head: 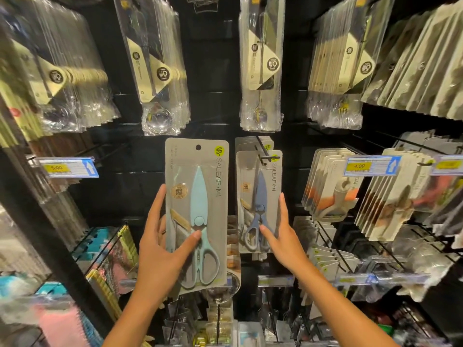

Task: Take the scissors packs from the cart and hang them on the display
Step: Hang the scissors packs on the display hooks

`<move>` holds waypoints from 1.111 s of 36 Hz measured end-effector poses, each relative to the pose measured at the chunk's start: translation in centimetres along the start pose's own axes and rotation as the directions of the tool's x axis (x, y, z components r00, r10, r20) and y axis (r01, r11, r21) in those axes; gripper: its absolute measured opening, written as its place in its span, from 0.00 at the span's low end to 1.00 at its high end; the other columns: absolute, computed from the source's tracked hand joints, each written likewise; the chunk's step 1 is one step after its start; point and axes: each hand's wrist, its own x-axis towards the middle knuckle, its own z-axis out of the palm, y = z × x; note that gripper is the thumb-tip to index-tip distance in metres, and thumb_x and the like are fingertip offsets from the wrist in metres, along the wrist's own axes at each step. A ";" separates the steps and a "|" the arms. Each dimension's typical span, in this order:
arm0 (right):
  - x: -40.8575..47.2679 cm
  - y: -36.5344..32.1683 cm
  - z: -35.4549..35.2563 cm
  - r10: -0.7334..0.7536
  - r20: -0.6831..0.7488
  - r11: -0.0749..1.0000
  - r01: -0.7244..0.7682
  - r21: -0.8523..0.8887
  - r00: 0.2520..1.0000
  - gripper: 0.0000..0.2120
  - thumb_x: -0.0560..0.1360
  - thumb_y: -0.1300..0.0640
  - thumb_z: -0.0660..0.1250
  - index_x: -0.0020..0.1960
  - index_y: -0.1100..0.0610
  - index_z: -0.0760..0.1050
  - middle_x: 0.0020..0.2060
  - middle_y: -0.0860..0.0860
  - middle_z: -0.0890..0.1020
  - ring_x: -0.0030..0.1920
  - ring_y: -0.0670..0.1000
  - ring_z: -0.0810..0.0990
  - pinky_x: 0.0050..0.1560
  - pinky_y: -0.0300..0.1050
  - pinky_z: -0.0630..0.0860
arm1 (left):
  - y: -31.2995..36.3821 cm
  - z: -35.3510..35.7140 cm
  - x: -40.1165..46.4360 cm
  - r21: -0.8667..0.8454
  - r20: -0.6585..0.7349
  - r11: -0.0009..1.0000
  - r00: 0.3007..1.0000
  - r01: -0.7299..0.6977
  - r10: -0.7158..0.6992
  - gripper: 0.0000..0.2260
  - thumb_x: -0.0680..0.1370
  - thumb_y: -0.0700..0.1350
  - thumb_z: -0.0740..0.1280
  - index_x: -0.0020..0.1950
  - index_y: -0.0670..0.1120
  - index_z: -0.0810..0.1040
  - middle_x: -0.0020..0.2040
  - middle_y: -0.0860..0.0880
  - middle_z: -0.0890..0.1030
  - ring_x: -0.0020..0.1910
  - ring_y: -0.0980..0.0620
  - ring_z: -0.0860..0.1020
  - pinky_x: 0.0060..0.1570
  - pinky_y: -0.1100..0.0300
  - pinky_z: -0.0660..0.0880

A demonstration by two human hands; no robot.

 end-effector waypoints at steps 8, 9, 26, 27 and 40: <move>3.9 1.1 0.1 0.016 -0.022 0.995 -0.018 -0.102 1.000 0.46 0.83 0.57 0.63 0.76 0.30 0.29 0.78 0.50 0.65 0.69 0.58 0.76 0.64 0.59 0.77 | 0.5 0.4 0.4 0.015 -0.015 1.000 1.000 -0.013 0.014 0.45 0.72 0.37 0.77 0.81 0.64 0.59 0.74 0.69 0.70 0.69 0.65 0.75 0.57 0.73 0.76; 4.3 1.1 0.1 0.023 -0.014 0.995 -0.024 -0.101 1.000 0.46 0.83 0.58 0.63 0.76 0.30 0.29 0.79 0.51 0.65 0.71 0.58 0.74 0.65 0.59 0.75 | 0.6 0.5 0.5 0.018 -0.017 1.000 1.000 -0.011 0.011 0.45 0.72 0.37 0.77 0.80 0.65 0.59 0.74 0.68 0.70 0.69 0.66 0.74 0.57 0.73 0.75; 1.8 -0.3 -0.7 -0.081 -0.160 0.997 0.083 0.002 0.984 0.30 0.82 0.52 0.66 0.76 0.32 0.58 0.69 0.40 0.72 0.70 0.43 0.71 0.71 0.55 0.73 | 0.1 0.9 0.9 -0.031 -0.010 0.999 1.000 -0.020 0.020 0.45 0.70 0.41 0.78 0.78 0.70 0.60 0.76 0.64 0.69 0.72 0.60 0.73 0.59 0.69 0.77; 1.2 -1.5 -0.7 -0.105 -0.136 0.992 0.113 0.054 0.985 0.28 0.82 0.53 0.66 0.75 0.31 0.60 0.68 0.39 0.74 0.68 0.42 0.73 0.70 0.54 0.74 | 0.0 0.9 0.9 -0.035 -0.007 0.999 1.000 -0.017 0.017 0.45 0.70 0.42 0.78 0.77 0.71 0.60 0.76 0.64 0.69 0.72 0.59 0.73 0.59 0.67 0.78; -3.7 -8.1 -0.7 -0.152 0.023 0.928 0.135 0.349 0.988 0.35 0.81 0.63 0.67 0.78 0.35 0.59 0.49 0.51 0.86 0.52 0.52 0.86 0.57 0.53 0.83 | -1.5 3.6 -0.3 -0.075 0.102 0.996 0.994 0.041 -0.034 0.46 0.69 0.43 0.79 0.79 0.66 0.60 0.74 0.67 0.71 0.69 0.61 0.76 0.63 0.60 0.79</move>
